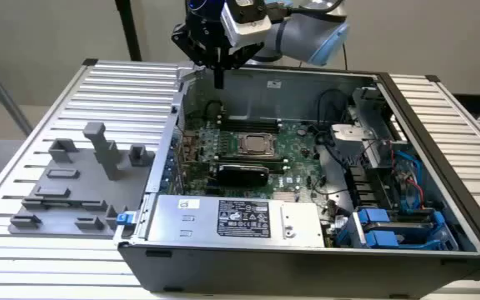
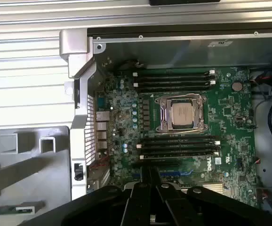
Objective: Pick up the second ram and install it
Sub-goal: 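Reach for the second ram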
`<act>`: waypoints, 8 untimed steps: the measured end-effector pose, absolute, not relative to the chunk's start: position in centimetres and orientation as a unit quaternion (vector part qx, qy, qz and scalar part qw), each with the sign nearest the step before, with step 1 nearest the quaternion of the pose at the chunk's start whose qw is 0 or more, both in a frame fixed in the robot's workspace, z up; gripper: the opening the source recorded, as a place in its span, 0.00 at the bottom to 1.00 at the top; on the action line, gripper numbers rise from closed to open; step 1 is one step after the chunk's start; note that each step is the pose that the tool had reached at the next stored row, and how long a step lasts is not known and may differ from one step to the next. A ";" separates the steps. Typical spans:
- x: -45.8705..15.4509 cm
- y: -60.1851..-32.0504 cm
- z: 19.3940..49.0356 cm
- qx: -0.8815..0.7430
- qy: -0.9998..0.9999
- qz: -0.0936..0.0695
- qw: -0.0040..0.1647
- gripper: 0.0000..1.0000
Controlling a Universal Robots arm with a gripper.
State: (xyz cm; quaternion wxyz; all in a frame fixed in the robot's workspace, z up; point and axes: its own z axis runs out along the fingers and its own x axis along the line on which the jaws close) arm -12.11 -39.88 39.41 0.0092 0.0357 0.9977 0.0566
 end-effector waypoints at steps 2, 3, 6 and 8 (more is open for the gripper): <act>-12.1 -39.9 39.4 0.036 0.998 0.058 0.009 0.00; -12.1 -39.9 39.4 0.036 0.998 0.058 0.009 0.00; -12.1 -39.9 39.4 0.036 0.998 0.059 0.009 0.00; -12.1 -39.9 39.4 0.036 0.998 0.060 0.009 0.00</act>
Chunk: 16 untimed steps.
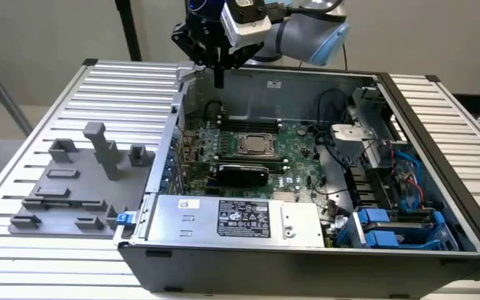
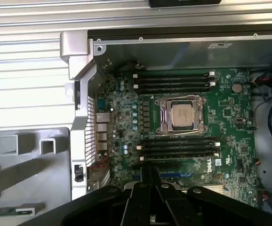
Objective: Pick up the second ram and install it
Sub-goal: 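Reach for the second ram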
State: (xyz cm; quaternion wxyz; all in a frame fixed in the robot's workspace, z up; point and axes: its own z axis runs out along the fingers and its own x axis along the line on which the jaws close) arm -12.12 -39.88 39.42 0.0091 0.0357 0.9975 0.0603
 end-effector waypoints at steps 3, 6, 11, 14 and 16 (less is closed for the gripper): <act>-12.1 -39.9 39.4 0.036 0.997 0.062 0.009 0.00; -12.3 -39.9 39.4 0.036 0.997 0.062 0.009 0.00; -14.0 -40.0 39.4 0.036 0.998 0.057 0.009 0.00; -15.4 -40.0 39.4 0.036 0.998 0.051 0.009 0.00; -16.3 -40.0 39.3 0.036 0.998 0.047 0.010 0.00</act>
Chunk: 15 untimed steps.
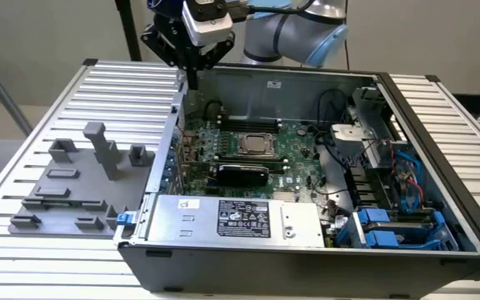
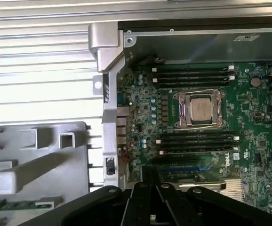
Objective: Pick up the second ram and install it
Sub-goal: 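Reach for the second ram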
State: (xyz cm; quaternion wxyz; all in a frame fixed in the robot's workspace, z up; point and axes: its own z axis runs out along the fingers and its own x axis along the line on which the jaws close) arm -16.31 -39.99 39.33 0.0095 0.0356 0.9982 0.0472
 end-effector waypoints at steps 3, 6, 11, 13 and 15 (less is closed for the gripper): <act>-17.7 -40.0 39.3 0.036 0.998 0.041 0.010 0.00; -19.0 -40.0 39.2 0.036 0.999 0.036 0.010 0.00; -21.3 -40.0 39.0 0.035 0.999 0.028 0.010 0.00; -22.2 -40.1 38.9 0.035 0.999 0.026 0.010 0.00; -23.1 -40.1 38.8 0.035 0.999 0.025 0.010 0.00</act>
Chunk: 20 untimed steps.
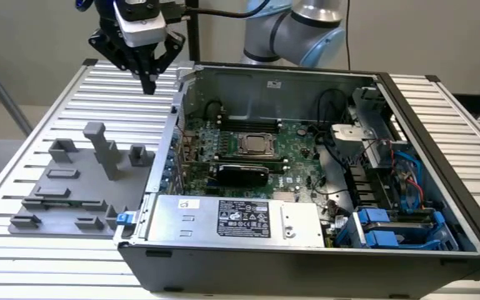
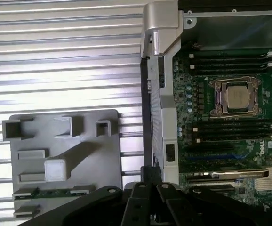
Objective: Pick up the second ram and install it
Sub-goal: 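Reach for the second ram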
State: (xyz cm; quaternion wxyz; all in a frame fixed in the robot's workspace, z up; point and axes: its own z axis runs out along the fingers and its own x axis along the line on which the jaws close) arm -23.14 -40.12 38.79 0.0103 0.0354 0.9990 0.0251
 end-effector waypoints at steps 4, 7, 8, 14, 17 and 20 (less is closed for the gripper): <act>-24.9 -40.3 38.6 0.035 0.999 0.024 0.010 0.00; -26.3 -40.4 38.4 0.035 0.999 0.023 0.010 0.00; -26.8 -40.5 38.3 0.035 0.999 0.023 0.010 0.00; -29.4 -40.9 37.8 0.035 0.999 0.022 0.010 0.00; -30.7 -41.1 37.5 0.035 0.999 0.022 0.009 0.00; -32.0 -41.3 37.2 0.035 0.999 0.022 0.009 0.00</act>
